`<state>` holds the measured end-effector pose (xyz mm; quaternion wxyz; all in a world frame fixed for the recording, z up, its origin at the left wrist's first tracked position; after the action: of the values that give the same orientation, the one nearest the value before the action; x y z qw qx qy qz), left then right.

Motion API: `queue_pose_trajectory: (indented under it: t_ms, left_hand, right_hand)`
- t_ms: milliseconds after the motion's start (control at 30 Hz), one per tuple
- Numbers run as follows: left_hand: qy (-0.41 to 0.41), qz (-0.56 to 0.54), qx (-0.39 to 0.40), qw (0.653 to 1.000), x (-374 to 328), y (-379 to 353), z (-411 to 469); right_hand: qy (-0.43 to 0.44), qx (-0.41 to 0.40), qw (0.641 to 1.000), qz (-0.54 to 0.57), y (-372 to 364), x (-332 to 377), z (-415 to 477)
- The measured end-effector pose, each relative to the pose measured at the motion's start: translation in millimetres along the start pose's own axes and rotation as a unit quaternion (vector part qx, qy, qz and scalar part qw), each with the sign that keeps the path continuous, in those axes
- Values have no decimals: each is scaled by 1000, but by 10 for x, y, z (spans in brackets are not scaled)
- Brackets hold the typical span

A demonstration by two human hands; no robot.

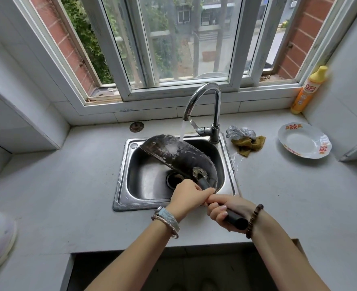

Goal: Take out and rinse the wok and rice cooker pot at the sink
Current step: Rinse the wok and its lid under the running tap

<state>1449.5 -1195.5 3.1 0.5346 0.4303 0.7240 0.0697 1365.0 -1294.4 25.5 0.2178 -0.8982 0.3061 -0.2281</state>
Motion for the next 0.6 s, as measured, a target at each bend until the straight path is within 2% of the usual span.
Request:
queue_pose_trajectory:
  t_ms: [200, 600]
  left_hand:
    - [2, -46, 4, 999, 154, 37, -114]
    - [38, -124, 21, 991, 305, 144, -279]
  right_hand:
    - [13, -20, 996, -89, -96, -109, 50]
    - [26, -25, 988, -153, -313, -271, 107]
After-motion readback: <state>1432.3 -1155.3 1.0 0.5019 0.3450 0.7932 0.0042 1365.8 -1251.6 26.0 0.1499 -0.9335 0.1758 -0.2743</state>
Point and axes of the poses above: each hand's wrist, its own z-axis towards the middle knuckle, its own y-axis out of the back of the hand, x = y × z, the point moved 3 cm from there along z, towards the middle knuckle, and after that the axes turned 5 degrees about y, right-handed, at the moved point
